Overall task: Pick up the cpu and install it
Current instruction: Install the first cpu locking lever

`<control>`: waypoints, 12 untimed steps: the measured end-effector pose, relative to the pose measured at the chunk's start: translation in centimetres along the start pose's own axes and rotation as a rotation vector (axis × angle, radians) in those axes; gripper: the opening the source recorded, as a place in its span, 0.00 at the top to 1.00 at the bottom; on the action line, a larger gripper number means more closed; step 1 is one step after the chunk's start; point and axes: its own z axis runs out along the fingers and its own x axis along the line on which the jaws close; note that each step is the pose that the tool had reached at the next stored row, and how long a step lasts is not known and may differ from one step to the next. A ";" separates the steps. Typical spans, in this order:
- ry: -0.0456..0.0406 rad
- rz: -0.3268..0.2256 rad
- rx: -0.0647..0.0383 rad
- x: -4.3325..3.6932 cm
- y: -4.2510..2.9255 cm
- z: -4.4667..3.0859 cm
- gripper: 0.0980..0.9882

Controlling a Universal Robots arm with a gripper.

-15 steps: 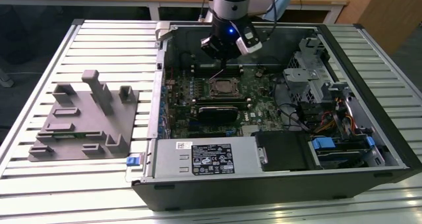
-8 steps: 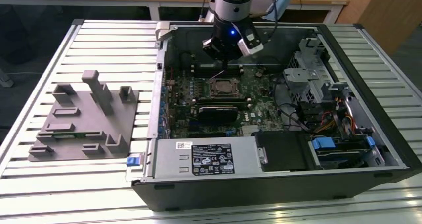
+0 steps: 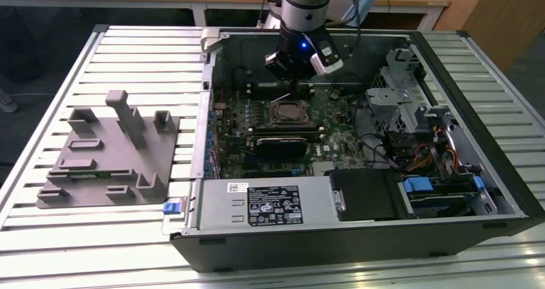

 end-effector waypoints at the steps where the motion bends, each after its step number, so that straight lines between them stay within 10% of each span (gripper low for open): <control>1: 0.0000 0.000 0.000 -0.06 -0.01 0.10 0.99; 12: 0.0002 0.000 0.000 -0.49 -0.13 1.07 0.99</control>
